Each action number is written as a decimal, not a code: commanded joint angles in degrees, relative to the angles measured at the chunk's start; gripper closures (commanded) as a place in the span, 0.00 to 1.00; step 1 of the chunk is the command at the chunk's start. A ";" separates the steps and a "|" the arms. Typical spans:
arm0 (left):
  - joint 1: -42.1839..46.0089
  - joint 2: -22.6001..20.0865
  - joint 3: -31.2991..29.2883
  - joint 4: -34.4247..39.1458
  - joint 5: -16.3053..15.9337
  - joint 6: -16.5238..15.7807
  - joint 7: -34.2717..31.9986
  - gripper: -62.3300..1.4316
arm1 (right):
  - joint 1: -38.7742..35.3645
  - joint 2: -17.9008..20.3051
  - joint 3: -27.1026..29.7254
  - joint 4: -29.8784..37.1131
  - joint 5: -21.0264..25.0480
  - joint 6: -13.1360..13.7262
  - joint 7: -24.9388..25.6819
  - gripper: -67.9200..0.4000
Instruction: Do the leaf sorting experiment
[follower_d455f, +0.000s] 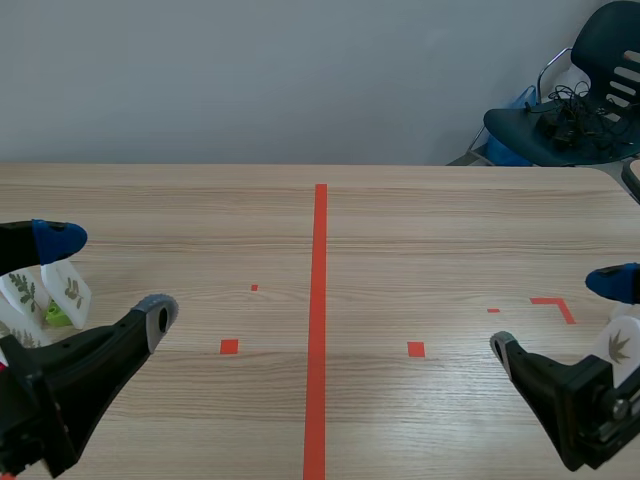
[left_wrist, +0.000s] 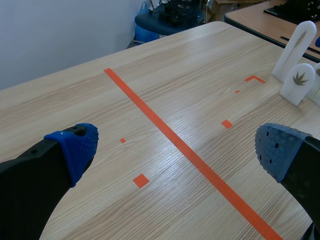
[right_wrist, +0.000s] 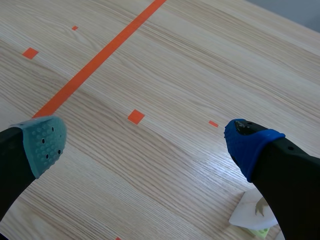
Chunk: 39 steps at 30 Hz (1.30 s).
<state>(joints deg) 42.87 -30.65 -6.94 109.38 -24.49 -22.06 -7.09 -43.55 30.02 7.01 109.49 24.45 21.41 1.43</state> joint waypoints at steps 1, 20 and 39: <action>-0.04 -0.17 0.15 0.87 -0.55 0.11 -0.79 0.00 | 0.70 0.44 0.07 1.01 0.39 -0.02 1.53 0.00; -0.07 -0.17 0.17 0.87 -0.55 -0.11 -0.79 0.00 | 2.75 0.42 0.07 1.01 0.37 0.00 0.39 0.00; -0.07 -0.17 0.17 0.87 -0.55 -0.13 -0.79 0.00 | 2.75 0.42 0.07 1.01 0.37 0.00 0.39 0.00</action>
